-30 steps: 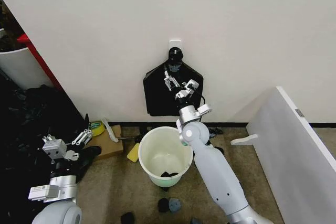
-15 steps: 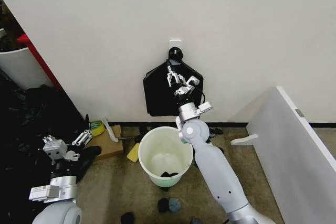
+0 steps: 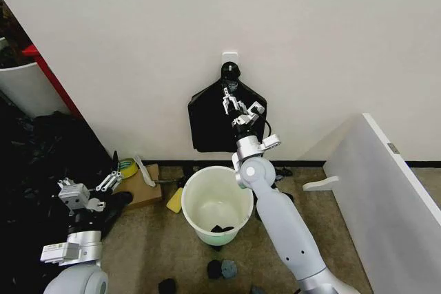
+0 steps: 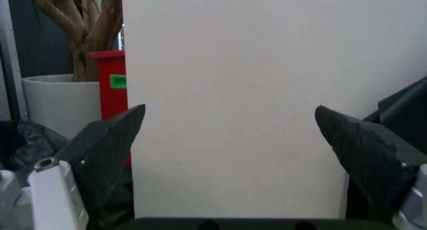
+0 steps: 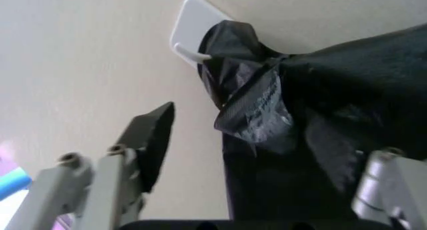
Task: Place the garbage bag over the trash bin.
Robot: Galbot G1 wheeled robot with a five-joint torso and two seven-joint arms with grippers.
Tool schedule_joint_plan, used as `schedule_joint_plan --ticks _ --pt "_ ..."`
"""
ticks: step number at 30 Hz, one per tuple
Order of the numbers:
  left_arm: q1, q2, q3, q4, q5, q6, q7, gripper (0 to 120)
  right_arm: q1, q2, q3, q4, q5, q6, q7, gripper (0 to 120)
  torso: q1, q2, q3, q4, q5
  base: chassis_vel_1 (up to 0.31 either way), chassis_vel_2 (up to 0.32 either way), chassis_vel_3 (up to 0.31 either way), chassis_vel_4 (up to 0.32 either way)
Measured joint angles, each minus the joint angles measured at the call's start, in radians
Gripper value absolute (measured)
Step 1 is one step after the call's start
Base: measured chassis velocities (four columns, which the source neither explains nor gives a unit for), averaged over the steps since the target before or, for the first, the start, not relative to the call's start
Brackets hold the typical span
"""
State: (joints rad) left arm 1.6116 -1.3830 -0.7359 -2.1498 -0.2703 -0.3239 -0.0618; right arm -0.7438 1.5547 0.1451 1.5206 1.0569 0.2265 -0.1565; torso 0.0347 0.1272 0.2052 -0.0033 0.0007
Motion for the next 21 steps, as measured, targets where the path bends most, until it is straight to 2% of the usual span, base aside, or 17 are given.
schedule_joint_plan --ticks 3,8,9,14,16,21 --pt "-0.001 -0.001 0.002 0.002 0.002 -0.001 0.000 100 0.001 0.002 0.001 0.000 0.005 -0.004 0.005 77 0.000 0.000 0.000 0.0000 0.0000 0.000 0.000 0.000 0.000" --pt "-0.001 -0.005 0.003 0.005 0.009 -0.005 -0.002 100 0.003 0.003 0.001 0.001 0.001 -0.005 0.001 57 0.000 0.000 0.000 0.0000 0.0000 0.000 0.000 0.000 0.000" --pt "-0.001 -0.005 0.003 0.005 0.009 -0.005 -0.002 100 0.003 0.003 0.001 0.001 0.001 -0.005 0.001 57 0.000 0.000 0.000 0.0000 0.0000 0.000 0.000 0.000 0.000" --pt "0.001 -0.007 0.002 0.006 0.011 -0.010 -0.004 100 0.001 0.001 0.000 0.006 -0.010 -0.004 -0.015 34 0.000 0.000 0.000 0.0000 0.0000 0.000 0.000 0.000 0.000" --pt "0.001 -0.008 0.002 0.006 0.012 -0.010 -0.004 100 0.000 0.001 -0.001 0.008 -0.012 -0.004 -0.018 31 0.000 0.000 0.000 0.0000 0.0000 0.000 0.000 0.000 0.000" --pt "0.004 -0.012 0.003 0.006 0.019 -0.013 -0.005 100 -0.003 -0.002 -0.003 0.011 -0.028 -0.002 -0.026 14 0.000 0.000 0.000 0.0000 0.0000 0.000 0.000 0.000 0.000"
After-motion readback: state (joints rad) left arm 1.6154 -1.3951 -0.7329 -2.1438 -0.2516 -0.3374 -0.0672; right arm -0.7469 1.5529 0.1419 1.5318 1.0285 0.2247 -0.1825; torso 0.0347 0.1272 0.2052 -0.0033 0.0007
